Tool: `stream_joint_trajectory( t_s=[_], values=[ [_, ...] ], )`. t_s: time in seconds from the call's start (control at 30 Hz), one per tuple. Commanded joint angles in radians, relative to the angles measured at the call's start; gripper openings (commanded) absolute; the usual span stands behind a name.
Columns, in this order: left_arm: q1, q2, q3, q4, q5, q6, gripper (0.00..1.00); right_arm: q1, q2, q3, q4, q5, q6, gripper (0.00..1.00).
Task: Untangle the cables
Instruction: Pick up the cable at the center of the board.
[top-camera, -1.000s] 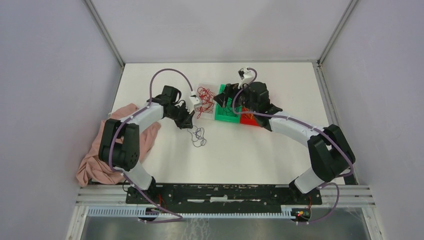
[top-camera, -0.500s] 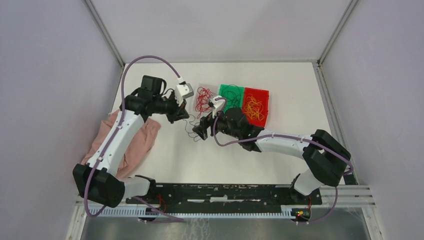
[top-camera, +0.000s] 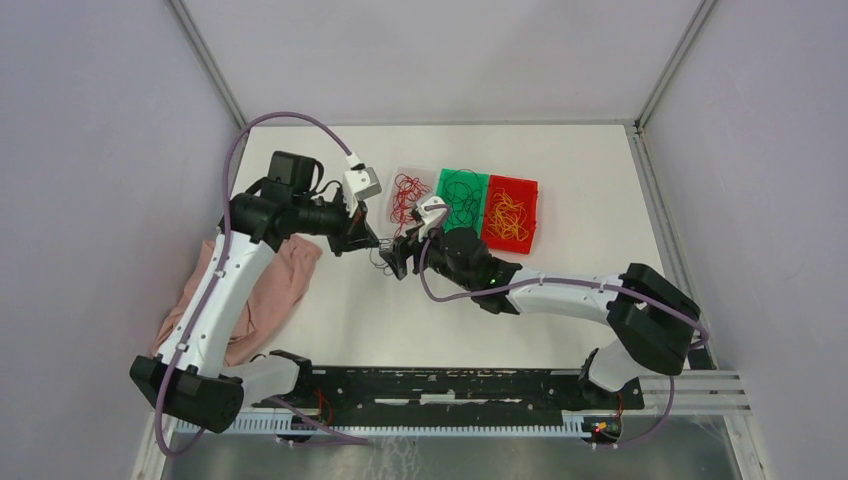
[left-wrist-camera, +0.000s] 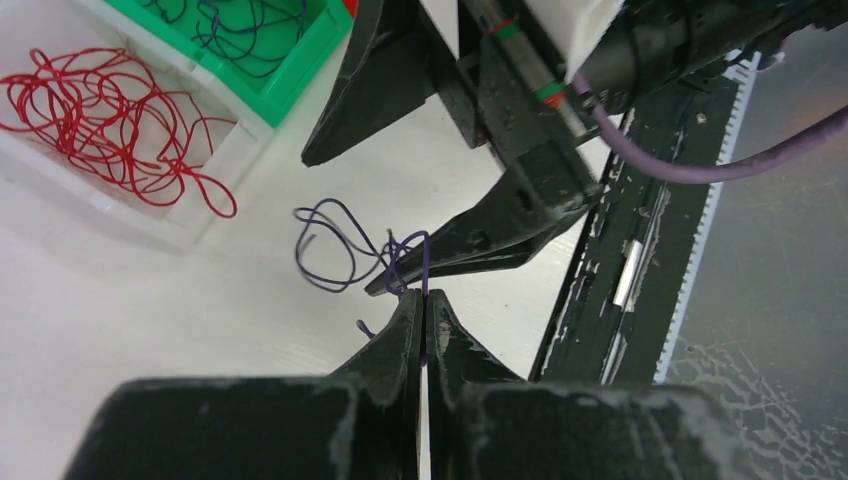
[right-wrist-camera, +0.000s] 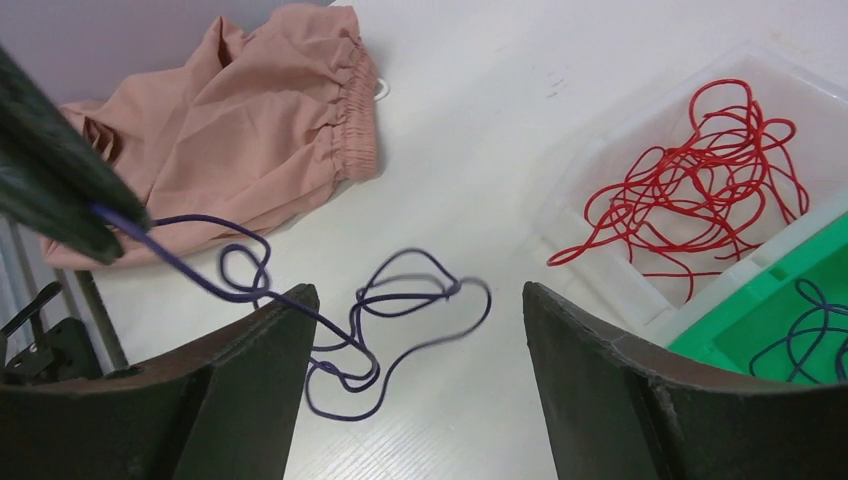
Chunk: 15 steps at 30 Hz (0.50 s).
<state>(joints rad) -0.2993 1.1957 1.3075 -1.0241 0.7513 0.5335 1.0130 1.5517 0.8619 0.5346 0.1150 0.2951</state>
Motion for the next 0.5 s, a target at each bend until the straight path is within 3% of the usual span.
stream_joint_trajectory(
  t_s=[0.0,0.13,0.47],
  values=[
    [-0.013,-0.034,0.079,-0.037,0.108,-0.083,0.03,0.036,0.001,0.061,0.066,0.154,-0.050,0.81],
    [-0.018,-0.025,0.135,-0.091,0.164,-0.094,0.03,0.050,0.033,0.082,0.076,0.229,-0.079,0.81],
    [-0.026,0.021,0.431,-0.213,0.181,-0.123,0.03,0.050,0.097,-0.040,0.177,0.206,-0.005,0.82]
  ],
)
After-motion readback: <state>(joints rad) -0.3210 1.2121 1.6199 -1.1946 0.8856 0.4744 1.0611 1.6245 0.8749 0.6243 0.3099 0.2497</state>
